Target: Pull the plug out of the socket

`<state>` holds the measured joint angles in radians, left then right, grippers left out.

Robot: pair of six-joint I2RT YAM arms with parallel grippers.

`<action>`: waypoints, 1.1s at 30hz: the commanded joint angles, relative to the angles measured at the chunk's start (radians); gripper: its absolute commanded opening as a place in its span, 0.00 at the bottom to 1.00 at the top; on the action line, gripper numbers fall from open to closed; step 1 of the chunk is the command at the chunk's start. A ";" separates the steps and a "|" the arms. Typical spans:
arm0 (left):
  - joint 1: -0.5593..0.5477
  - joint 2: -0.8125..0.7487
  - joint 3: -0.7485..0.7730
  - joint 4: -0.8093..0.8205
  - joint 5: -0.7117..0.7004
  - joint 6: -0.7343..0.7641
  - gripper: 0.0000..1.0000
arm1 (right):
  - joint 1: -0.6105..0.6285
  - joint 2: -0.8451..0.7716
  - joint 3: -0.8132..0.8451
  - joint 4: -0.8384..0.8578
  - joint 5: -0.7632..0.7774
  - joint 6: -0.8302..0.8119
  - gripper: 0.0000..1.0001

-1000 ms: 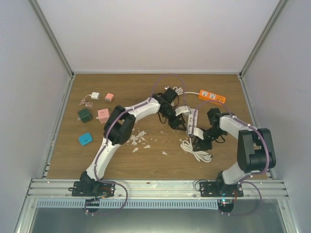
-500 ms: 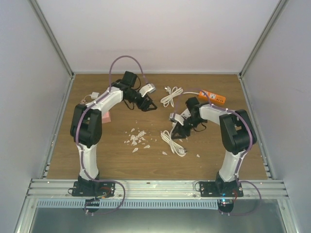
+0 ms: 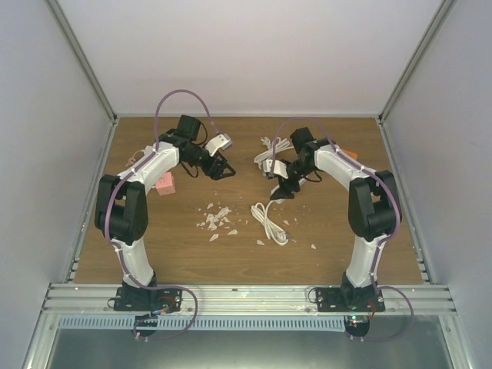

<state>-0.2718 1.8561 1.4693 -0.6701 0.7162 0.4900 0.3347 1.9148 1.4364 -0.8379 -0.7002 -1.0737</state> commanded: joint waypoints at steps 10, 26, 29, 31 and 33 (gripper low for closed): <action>0.007 -0.105 -0.083 0.003 0.038 0.052 0.79 | 0.029 0.137 0.105 -0.161 0.202 -0.453 0.82; -0.325 -0.391 -0.382 0.119 0.068 0.356 0.71 | -0.012 0.283 0.150 -0.081 0.249 -0.252 0.53; -0.441 -0.321 -0.374 0.233 0.002 0.312 0.69 | -0.037 0.288 0.142 -0.075 0.245 -0.220 0.45; -0.510 -0.250 -0.331 0.281 -0.035 0.284 0.67 | -0.056 0.297 0.146 -0.074 0.235 -0.198 0.43; -0.566 -0.159 -0.272 0.299 -0.060 0.270 0.66 | -0.071 0.305 0.149 -0.086 0.226 -0.182 0.41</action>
<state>-0.7517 1.5703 1.1145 -0.5282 0.7368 0.8047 0.3084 2.1632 1.5772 -0.9154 -0.4881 -1.3251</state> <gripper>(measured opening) 0.668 0.544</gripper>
